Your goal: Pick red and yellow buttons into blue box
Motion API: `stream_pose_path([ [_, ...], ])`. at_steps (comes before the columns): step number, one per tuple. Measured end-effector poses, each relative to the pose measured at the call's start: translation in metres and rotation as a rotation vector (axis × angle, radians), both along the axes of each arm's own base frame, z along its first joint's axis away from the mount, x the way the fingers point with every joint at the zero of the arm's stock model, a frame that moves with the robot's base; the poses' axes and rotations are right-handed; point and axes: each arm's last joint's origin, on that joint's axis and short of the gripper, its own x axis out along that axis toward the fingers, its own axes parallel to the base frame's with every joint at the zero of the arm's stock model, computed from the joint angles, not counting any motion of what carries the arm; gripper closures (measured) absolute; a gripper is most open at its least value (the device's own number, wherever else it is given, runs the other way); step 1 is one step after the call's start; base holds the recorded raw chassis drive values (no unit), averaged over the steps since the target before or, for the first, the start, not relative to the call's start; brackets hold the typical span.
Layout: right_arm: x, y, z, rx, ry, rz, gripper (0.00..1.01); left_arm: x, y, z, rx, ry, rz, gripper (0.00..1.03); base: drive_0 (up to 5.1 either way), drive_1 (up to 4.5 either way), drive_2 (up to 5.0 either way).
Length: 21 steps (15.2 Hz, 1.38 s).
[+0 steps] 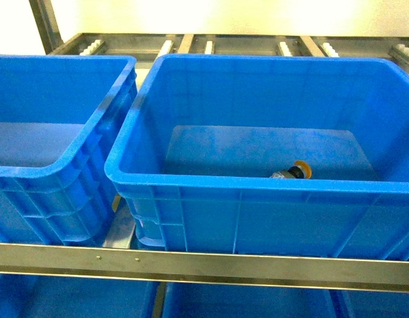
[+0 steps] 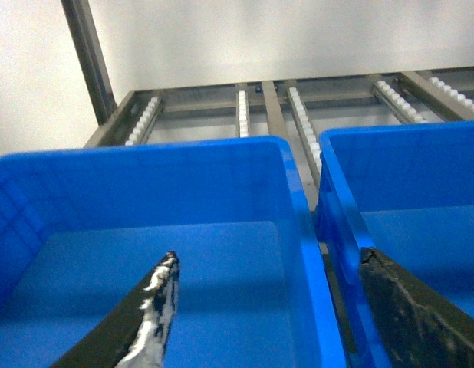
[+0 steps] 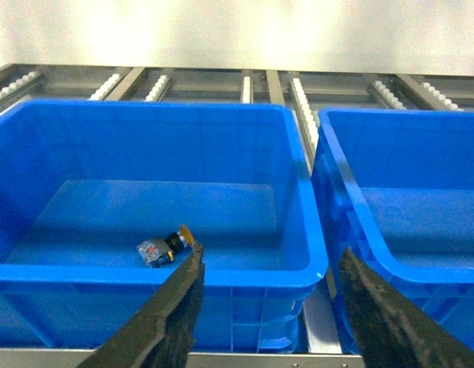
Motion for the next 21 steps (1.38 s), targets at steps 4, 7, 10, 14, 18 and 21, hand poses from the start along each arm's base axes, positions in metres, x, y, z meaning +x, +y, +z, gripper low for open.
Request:
stream_pose_path([
  [4,-0.009,-0.013,-0.014,-0.02,0.004,0.023,0.95,-0.032,0.012,-0.021,-0.049,0.01,-0.002,0.84,0.0,0.0,0.0],
  [7,-0.013,-0.018,-0.017,-0.021,-0.005,0.012,0.99,-0.048,0.026,-0.03,-0.054,0.016,0.013,1.01,0.0,0.0,0.0],
  [10,-0.017,-0.018,-0.025,-0.021,-0.027,0.01,0.99,-0.061,0.024,-0.035,-0.053,0.014,-0.008,1.01,0.0,0.0,0.0],
  [14,-0.024,-0.018,-0.03,-0.021,0.013,0.011,0.99,-0.073,0.024,-0.045,-0.054,0.008,-0.008,1.01,0.0,0.0,0.0],
  [18,-0.031,-0.018,-0.029,-0.022,-0.01,0.011,0.99,-0.084,0.024,-0.041,-0.054,-0.019,-0.008,1.01,0.0,0.0,0.0],
  [21,-0.031,-0.018,-0.029,-0.022,-0.008,0.011,0.99,-0.093,0.024,-0.041,-0.054,-0.014,-0.009,1.01,0.0,0.0,0.0],
])
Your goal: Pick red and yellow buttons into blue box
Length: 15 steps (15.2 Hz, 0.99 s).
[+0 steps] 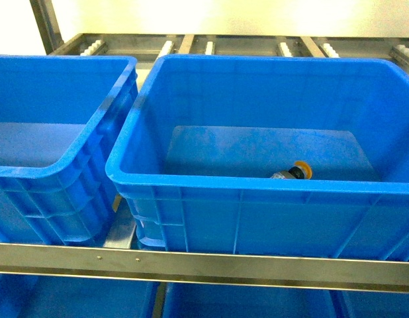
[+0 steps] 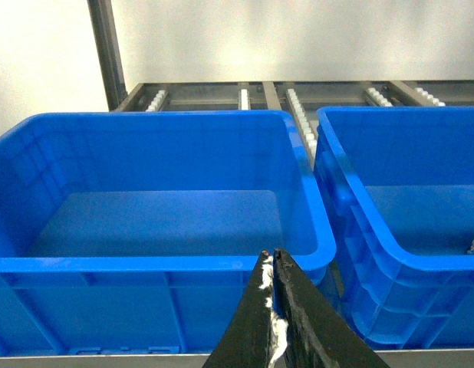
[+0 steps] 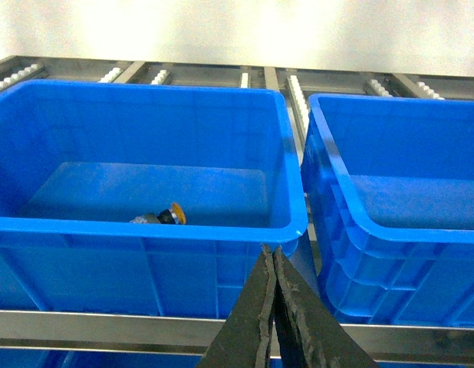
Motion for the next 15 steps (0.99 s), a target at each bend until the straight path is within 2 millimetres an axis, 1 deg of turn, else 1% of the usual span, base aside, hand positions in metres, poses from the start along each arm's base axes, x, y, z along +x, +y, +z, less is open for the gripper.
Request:
stream_pose_path([
  [6,0.0,0.0,0.0,0.0,0.0,0.0,0.99,-0.007,0.0,0.0,0.0,-0.002,0.0,1.01,0.0,0.0,0.0],
  [7,0.0,0.0,0.0,0.0,0.0,0.0,0.99,-0.012,0.0,-0.005,0.0,0.039,0.0,1.01,0.0,0.0,0.0],
  [8,0.0,0.0,0.0,0.0,0.0,0.0,0.99,-0.017,0.0,-0.005,0.0,0.021,0.0,1.01,0.0,0.0,0.0],
  [9,0.0,0.0,0.0,0.0,0.0,0.002,0.99,-0.018,0.0,-0.001,0.0,-0.001,0.002,1.01,0.0,0.0,0.0],
  [10,0.0,0.0,0.0,0.0,0.0,0.001,0.99,-0.017,0.0,-0.005,0.0,0.021,0.0,1.01,0.0,0.0,0.0],
  [15,0.0,0.0,0.0,0.0,0.0,0.001,0.99,-0.017,0.0,-0.004,0.0,0.016,0.0,1.01,0.0,0.0,0.0],
])
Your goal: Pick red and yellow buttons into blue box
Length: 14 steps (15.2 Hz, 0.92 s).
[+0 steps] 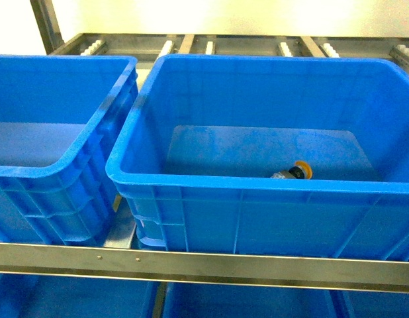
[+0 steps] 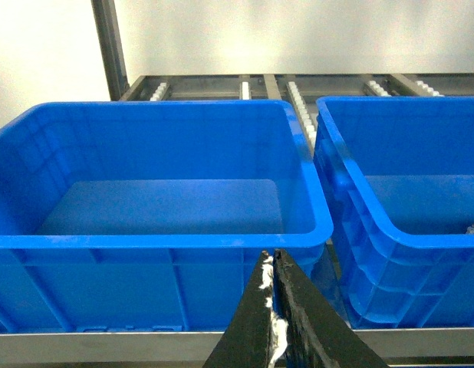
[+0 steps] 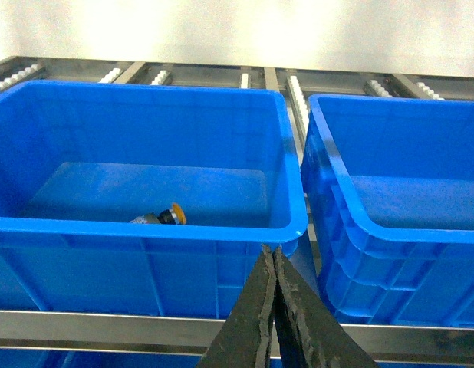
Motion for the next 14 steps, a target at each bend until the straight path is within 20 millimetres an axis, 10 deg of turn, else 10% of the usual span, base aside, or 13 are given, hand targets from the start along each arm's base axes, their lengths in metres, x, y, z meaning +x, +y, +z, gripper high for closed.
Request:
stream_pose_path([
  [8,0.0,0.0,0.0,0.0,0.0,0.0,0.5,0.0,0.0,0.0,-0.001,0.0,0.0,0.61,0.0,0.0,0.0],
  [12,0.0,0.0,0.0,0.0,0.0,0.0,0.06,0.0,0.0,0.0,-0.001,0.0,0.0,0.18,0.0,0.0,0.0],
  [14,0.0,0.0,0.0,0.0,0.0,0.0,0.04,0.0,0.0,0.0,0.0,0.0,0.0,0.05,0.0,0.0,0.0],
])
